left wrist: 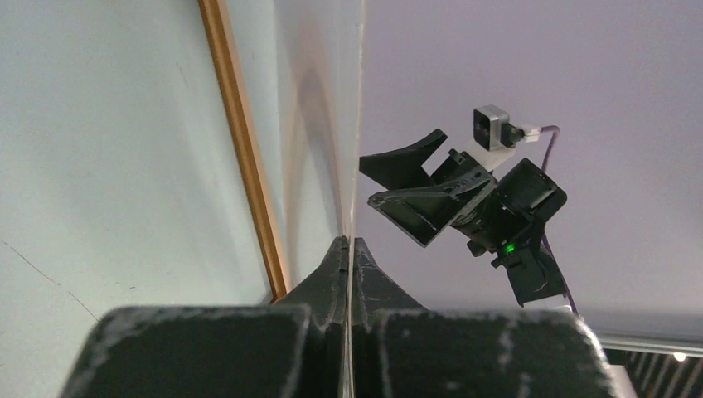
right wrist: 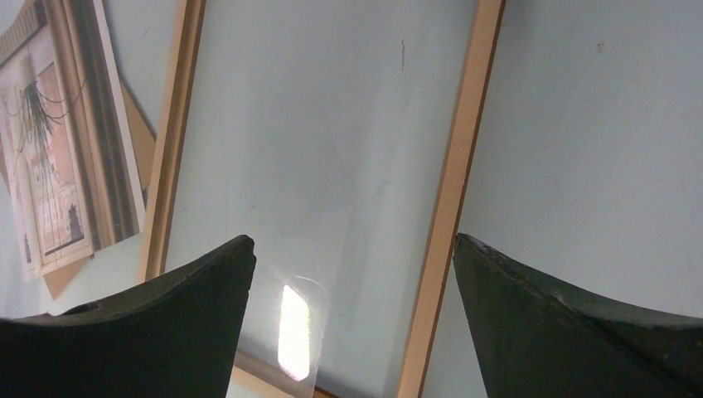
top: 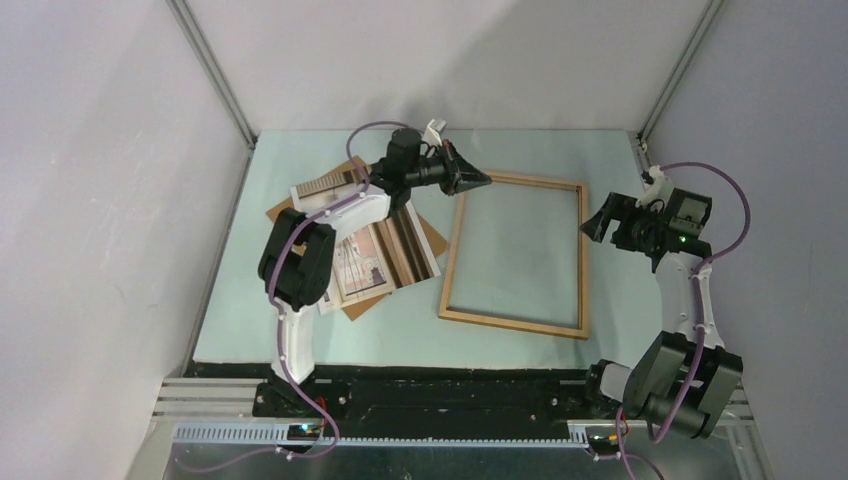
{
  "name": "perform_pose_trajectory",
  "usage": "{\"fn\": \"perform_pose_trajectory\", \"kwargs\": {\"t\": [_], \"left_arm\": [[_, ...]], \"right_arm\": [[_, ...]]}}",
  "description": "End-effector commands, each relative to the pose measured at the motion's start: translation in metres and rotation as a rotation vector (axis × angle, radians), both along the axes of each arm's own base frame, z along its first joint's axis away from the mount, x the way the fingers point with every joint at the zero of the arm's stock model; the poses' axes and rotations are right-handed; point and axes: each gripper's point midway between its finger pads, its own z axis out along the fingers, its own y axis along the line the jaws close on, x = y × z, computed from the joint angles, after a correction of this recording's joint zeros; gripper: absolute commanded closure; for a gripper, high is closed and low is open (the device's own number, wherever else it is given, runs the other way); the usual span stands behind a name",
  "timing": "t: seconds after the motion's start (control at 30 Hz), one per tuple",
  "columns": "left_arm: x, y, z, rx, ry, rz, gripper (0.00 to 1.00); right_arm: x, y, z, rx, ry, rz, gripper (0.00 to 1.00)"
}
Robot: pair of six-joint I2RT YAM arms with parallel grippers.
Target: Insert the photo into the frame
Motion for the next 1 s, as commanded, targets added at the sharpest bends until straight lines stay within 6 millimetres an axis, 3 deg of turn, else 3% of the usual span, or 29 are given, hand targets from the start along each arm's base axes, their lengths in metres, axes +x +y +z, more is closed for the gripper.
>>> {"fn": "perform_pose_trajectory", "kwargs": {"t": [0.0, 0.43, 0.97], "left_arm": [[-0.001, -0.014, 0.011, -0.082, -0.001, -0.009, 1.00], [0.007, -0.028, -0.041, -0.093, 0.131, 0.033, 1.00], [0.010, -0.037, -0.073, -0.106, 0.174, 0.037, 1.00]], "right_arm": [[0.004, -0.004, 0.012, 0.003, -0.072, -0.004, 0.07], [0.005, -0.007, 0.010, 0.060, -0.068, -0.014, 0.07], [0.005, -0.008, 0.004, 0.079, -0.052, -0.002, 0.07]]}}
